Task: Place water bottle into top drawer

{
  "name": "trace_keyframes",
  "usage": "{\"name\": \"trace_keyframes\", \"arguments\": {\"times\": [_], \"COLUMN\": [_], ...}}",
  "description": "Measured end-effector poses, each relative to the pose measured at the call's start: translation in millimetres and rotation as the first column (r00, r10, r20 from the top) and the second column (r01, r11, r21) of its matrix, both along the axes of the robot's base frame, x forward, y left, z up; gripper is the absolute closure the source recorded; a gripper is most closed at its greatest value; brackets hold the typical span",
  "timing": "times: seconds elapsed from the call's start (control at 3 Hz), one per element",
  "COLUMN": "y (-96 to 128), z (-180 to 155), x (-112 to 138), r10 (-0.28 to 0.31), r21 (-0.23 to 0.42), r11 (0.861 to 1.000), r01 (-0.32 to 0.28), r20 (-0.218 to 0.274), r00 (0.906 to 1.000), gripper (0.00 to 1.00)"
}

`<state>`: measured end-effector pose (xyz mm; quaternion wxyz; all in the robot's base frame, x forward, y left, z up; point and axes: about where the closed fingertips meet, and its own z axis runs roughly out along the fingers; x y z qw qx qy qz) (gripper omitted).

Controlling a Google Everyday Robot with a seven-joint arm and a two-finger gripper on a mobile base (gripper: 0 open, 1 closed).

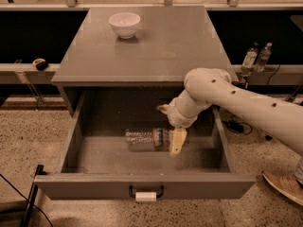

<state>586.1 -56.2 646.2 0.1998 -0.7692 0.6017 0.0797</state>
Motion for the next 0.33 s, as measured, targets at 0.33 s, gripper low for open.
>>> {"name": "trace_keyframes", "arguments": {"times": [0.33], "y": [0.0], "z": [0.0], "x": [0.0], "r10": [0.0], "r21": [0.0], "r11": [1.0], "r01": [0.0], "r20": [0.0], "r00": [1.0], "gripper": [0.0]}}
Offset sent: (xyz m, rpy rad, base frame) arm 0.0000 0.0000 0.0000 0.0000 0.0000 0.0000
